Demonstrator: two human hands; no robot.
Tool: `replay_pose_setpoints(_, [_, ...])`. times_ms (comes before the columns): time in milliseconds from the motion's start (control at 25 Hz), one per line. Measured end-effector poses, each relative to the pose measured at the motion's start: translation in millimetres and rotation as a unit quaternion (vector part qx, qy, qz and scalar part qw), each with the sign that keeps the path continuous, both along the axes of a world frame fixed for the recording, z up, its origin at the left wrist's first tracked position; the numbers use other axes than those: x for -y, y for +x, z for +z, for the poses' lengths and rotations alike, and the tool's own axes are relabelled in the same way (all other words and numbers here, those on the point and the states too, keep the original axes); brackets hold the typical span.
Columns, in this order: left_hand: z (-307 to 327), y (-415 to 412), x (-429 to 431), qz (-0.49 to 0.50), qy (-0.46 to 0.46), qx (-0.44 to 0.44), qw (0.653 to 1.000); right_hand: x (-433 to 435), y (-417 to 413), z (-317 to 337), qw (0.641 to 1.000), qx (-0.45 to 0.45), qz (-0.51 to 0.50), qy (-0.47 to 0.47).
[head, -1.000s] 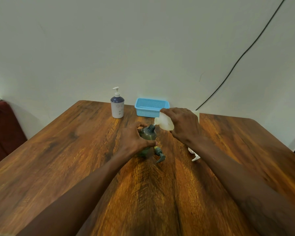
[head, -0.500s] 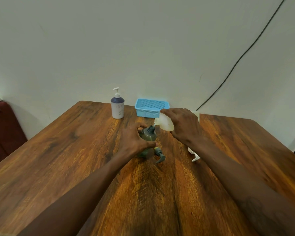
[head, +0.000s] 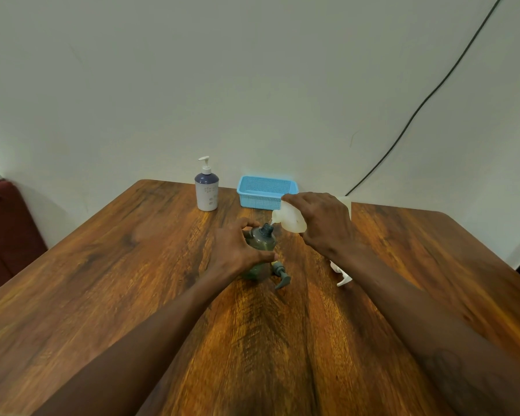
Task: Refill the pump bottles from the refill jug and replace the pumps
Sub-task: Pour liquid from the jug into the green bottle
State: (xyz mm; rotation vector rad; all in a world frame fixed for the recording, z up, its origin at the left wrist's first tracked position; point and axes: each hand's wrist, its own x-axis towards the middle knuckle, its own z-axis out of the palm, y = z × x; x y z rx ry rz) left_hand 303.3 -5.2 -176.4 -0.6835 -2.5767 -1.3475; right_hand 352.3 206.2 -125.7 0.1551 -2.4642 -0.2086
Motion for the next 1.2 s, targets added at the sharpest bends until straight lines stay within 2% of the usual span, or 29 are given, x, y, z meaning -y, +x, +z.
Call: replay_pose_setpoints(1200, [-8.3, -6.5, -0.9, 0.000, -0.002, -0.002, 1.000, 0.0, 2.0, 3.4, 1.000, 0.016, -0.003, 0.014])
